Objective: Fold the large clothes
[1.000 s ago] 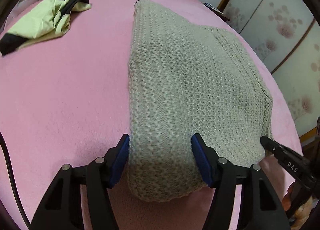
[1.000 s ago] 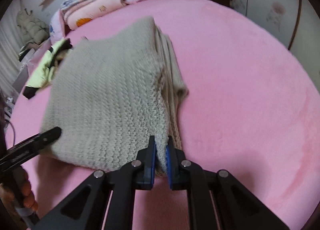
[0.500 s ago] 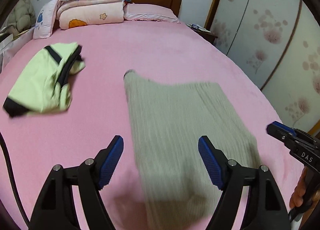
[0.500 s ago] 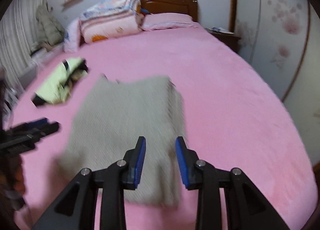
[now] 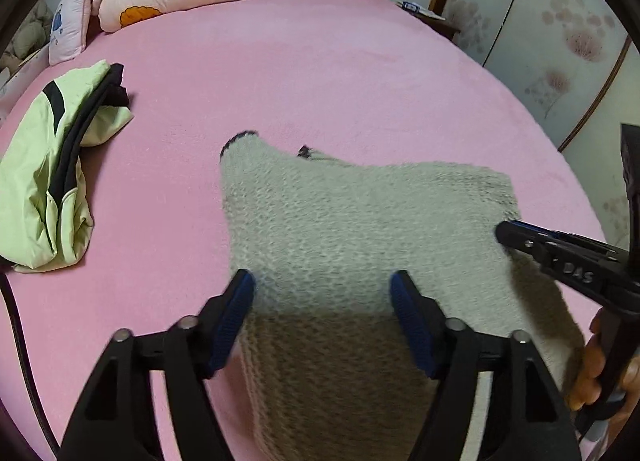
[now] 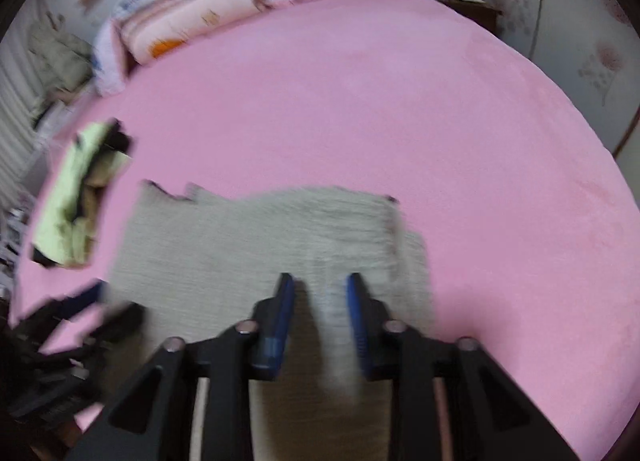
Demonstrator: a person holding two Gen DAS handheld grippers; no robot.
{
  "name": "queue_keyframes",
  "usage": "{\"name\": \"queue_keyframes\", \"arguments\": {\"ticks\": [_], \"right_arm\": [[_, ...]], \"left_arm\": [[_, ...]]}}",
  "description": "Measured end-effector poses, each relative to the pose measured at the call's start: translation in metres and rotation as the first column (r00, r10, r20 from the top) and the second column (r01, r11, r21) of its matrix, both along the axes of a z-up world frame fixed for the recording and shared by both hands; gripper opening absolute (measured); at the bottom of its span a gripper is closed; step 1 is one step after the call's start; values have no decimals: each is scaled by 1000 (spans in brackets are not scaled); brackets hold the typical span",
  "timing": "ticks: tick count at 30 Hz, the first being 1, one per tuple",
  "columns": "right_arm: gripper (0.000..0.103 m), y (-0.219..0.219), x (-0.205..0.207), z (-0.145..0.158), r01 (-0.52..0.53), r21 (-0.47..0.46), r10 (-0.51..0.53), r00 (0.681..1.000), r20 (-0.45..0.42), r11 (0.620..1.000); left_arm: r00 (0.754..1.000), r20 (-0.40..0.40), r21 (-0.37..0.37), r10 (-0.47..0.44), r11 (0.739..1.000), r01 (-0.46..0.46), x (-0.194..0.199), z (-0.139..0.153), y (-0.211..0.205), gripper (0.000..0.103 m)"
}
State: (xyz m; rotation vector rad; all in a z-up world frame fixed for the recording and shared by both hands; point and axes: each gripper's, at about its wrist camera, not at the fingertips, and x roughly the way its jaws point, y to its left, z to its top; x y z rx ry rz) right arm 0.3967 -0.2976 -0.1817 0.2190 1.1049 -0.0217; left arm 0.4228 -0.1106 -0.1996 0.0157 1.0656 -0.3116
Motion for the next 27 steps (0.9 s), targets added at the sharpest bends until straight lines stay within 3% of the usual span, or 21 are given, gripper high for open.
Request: {"name": "queue_keyframes", "arguments": {"ticks": [3, 6, 12, 15, 19, 24, 27], "right_arm": [[13, -5, -9, -3, -21, 8, 21, 1000, 20, 1000], [13, 0, -15, -3, -36, -22, 37, 999, 26, 999], [17, -3, -22, 14, -12, 11, 12, 999, 30, 1000], [22, -6, -36, 28, -2, 19, 1, 998, 57, 1000], [36, -8, -63, 48, 4, 20, -6, 997, 81, 1000], [39, -2, -105, 76, 3, 23, -5, 995, 100, 1000], [46, 0, -128, 90, -8, 34, 5, 994, 105, 999]], "left_arm": [[999, -37, -46, 29, 998, -30, 3, -11, 11, 87], [994, -90, -114, 64, 991, -74, 6, -16, 21, 88], [993, -93, -100, 73, 992, -82, -5, -5, 22, 88], [993, -95, -92, 68, 993, -77, -10, 5, 24, 88], [994, -86, -82, 74, 993, -81, -22, 28, 31, 88], [997, -31, -116, 69, 991, -72, -53, 61, 40, 88], [999, 23, -102, 49, 994, -46, -80, 83, 41, 97]]}}
